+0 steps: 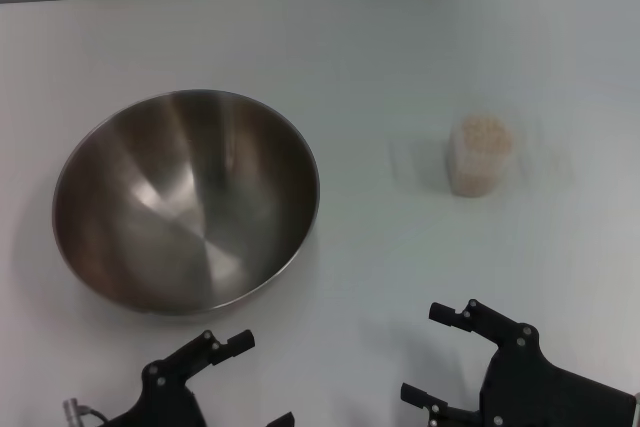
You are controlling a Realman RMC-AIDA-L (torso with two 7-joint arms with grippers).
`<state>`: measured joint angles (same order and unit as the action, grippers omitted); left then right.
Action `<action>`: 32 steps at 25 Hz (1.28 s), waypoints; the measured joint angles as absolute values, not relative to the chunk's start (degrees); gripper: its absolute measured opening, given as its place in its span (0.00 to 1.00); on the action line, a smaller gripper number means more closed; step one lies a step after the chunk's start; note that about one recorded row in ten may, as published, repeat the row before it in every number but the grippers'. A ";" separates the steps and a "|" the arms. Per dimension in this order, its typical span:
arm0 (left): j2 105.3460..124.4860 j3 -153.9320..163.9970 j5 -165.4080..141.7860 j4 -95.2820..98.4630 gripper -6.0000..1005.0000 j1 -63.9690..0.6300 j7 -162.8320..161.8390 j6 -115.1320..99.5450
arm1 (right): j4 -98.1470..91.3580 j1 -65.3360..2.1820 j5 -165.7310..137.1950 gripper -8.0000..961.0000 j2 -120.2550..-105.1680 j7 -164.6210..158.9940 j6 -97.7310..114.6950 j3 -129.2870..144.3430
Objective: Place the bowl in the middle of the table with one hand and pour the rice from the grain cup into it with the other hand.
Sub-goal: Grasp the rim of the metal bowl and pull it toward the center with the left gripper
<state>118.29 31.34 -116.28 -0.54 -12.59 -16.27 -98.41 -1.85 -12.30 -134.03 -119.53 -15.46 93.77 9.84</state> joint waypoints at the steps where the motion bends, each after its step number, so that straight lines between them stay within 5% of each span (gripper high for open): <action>1: 118.24 31.30 -116.28 -0.23 0.80 -12.15 -15.81 -99.72 | -1.85 -12.30 -134.03 0.86 -119.53 -15.46 93.77 9.84; 12: 118.25 16.47 -115.55 3.41 0.79 -11.27 -22.87 -108.85 | -1.84 -12.30 -134.03 0.86 -119.53 -15.38 92.86 9.84; 24: 118.49 -1.28 -115.43 12.49 0.77 -19.45 -44.00 -98.18 | -1.35 -13.09 -134.03 0.86 -119.45 -15.70 92.28 9.84; 26: 118.74 7.01 -118.20 30.82 0.76 -26.46 -65.93 -90.39 | -1.31 -13.20 -134.03 0.86 -119.39 -15.75 92.29 9.84; 32: 118.84 24.62 -118.63 45.88 0.75 -26.05 -84.34 -83.77 | -1.20 -13.53 -134.03 0.86 -119.48 -15.91 92.28 9.85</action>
